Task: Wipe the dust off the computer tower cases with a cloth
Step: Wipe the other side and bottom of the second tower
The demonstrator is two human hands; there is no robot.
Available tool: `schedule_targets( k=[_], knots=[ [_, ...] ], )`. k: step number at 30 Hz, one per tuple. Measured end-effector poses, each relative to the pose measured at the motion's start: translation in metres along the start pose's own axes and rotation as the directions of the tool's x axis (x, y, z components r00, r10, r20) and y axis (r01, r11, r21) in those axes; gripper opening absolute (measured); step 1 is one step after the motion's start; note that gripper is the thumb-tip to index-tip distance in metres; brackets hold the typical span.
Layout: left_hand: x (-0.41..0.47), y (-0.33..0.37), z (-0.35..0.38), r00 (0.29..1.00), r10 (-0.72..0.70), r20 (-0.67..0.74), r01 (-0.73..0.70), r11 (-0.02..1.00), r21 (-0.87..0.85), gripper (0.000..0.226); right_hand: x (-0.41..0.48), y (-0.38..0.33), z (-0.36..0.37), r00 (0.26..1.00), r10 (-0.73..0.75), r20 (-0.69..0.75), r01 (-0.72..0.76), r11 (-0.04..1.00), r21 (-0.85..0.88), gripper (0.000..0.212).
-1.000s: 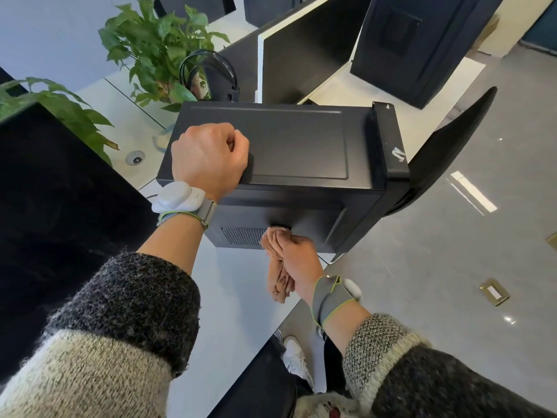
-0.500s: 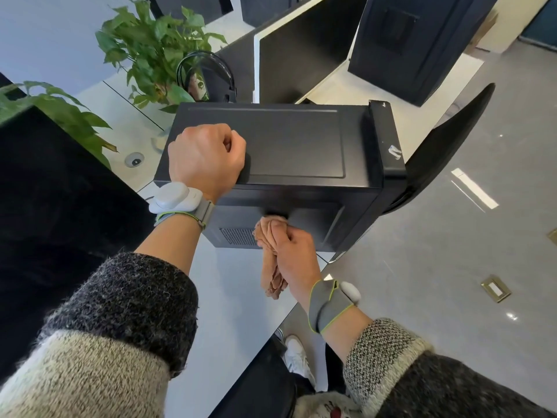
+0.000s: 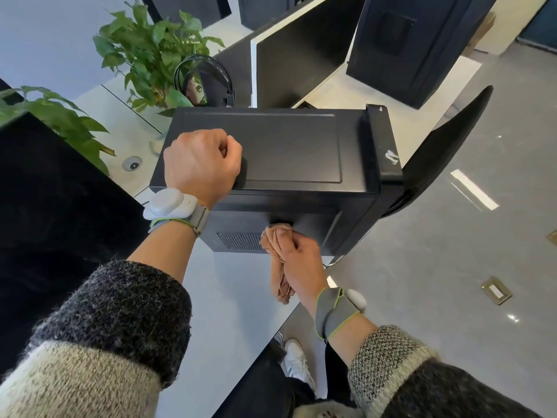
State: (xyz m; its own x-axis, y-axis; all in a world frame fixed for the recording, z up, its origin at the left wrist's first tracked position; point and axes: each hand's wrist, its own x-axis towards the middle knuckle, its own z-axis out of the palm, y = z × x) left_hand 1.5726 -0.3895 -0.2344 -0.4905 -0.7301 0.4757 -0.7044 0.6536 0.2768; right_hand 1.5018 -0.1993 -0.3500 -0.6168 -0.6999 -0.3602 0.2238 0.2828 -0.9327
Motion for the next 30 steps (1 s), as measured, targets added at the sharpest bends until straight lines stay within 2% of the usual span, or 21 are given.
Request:
schedule_targets(
  k=[5, 9, 11, 13, 16, 18, 22, 27, 30],
  knots=[
    [-0.002, 0.002, 0.000, 1.000, 0.004, 0.004, -0.004, 1.000, -0.007, 0.044, -0.003, 0.001, -0.005, 0.998, 0.050, 0.024, -0.051, 0.997, 0.060, 0.041],
    [0.000, 0.000, 0.004, 1.000, -0.002, -0.003, 0.002, 1.000, -0.016, 0.044, -0.003, -0.007, -0.011, 0.999, -0.040, -0.019, 0.039, 0.995, -0.088, 0.037],
    [0.000, -0.001, 0.004, 1.000, 0.007, -0.001, -0.007, 0.999, -0.031, 0.045, -0.001, -0.004, -0.013, 0.999, -0.044, -0.011, 0.043, 0.995, -0.091, 0.035],
    [-0.001, -0.001, 0.002, 1.000, 0.013, -0.006, -0.013, 0.999, -0.034, 0.044, 0.003, 0.005, -0.012, 1.000, 0.014, -0.003, -0.014, 0.996, -0.094, 0.036],
    [-0.004, -0.001, -0.001, 1.000, -0.005, -0.015, 0.004, 1.000, -0.010, 0.044, 0.011, 0.022, -0.010, 0.992, 0.122, -0.021, -0.121, 0.993, 0.011, 0.039],
    [-0.002, -0.002, -0.001, 1.000, -0.012, 0.003, 0.012, 1.000, 0.007, 0.043, 0.011, 0.018, -0.011, 0.994, 0.109, -0.027, -0.109, 0.994, -0.013, 0.038],
    [0.002, -0.001, 0.000, 1.000, 0.007, 0.011, -0.007, 1.000, 0.011, 0.044, 0.004, -0.001, -0.021, 0.998, -0.045, -0.045, 0.041, 0.995, -0.088, 0.036],
    [-0.001, -0.001, 0.001, 1.000, 0.021, 0.011, -0.021, 1.000, 0.012, 0.046, 0.007, 0.013, -0.020, 0.997, 0.075, -0.033, -0.075, 0.997, -0.018, 0.037],
    [-0.001, 0.000, 0.000, 1.000, 0.007, 0.016, -0.007, 0.999, 0.032, 0.046, 0.005, 0.010, -0.022, 0.998, 0.050, -0.048, -0.051, 0.999, -0.018, 0.039]
  ],
)
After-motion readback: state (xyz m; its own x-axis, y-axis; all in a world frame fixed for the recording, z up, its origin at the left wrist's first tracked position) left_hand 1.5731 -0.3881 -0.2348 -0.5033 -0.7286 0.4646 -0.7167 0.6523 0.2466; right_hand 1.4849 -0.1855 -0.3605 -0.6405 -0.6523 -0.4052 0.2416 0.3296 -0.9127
